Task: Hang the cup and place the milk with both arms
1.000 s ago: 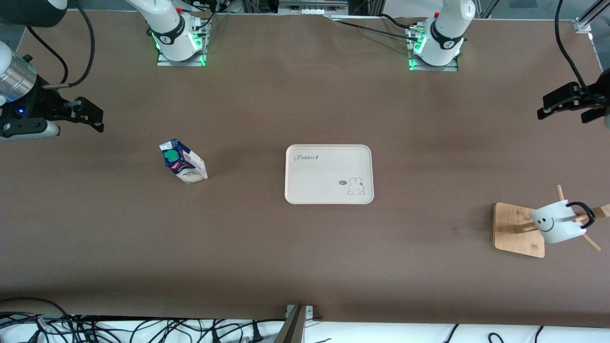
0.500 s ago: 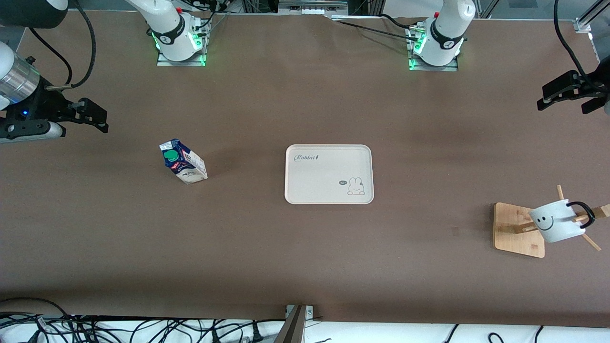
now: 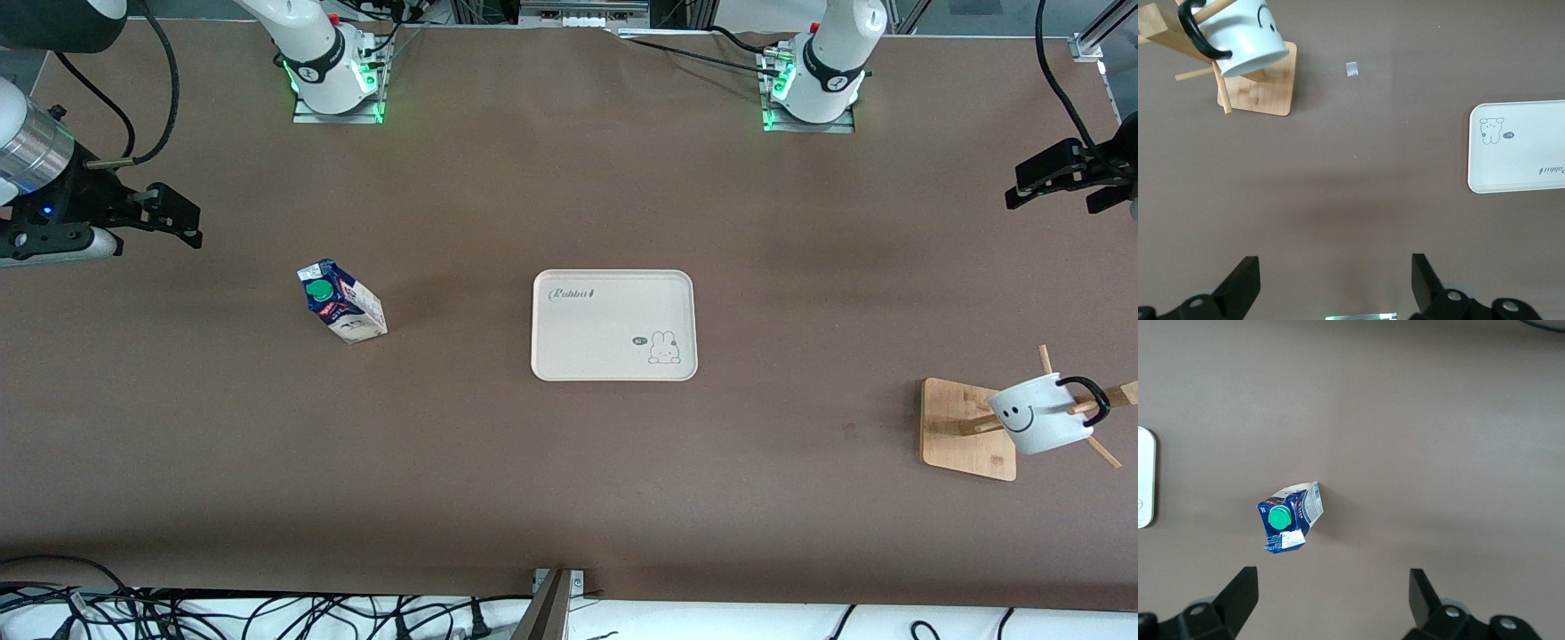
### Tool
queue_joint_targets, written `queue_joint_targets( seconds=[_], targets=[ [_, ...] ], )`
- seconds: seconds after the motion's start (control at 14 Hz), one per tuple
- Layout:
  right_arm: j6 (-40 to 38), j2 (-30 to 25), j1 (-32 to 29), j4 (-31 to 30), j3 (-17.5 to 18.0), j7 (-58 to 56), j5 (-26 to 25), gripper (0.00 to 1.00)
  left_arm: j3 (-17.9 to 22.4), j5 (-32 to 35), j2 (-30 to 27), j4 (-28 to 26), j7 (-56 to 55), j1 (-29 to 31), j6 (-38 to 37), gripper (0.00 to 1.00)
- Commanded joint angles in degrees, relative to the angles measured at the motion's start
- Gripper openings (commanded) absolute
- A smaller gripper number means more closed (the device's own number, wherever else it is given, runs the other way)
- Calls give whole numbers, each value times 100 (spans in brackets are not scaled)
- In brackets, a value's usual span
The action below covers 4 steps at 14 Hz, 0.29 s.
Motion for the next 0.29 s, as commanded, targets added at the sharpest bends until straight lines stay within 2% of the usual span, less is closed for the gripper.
queue_joint_targets(
  seconds=[0.0, 0.21],
  targets=[
    [-24, 80, -11, 93, 27, 11, 73, 100, 59, 90, -68, -84, -98, -71, 49, 100],
    [-33, 89, -11, 102, 27, 2, 73, 100, 77, 90, 2, -57, -98, -62, 32, 100]
  ],
)
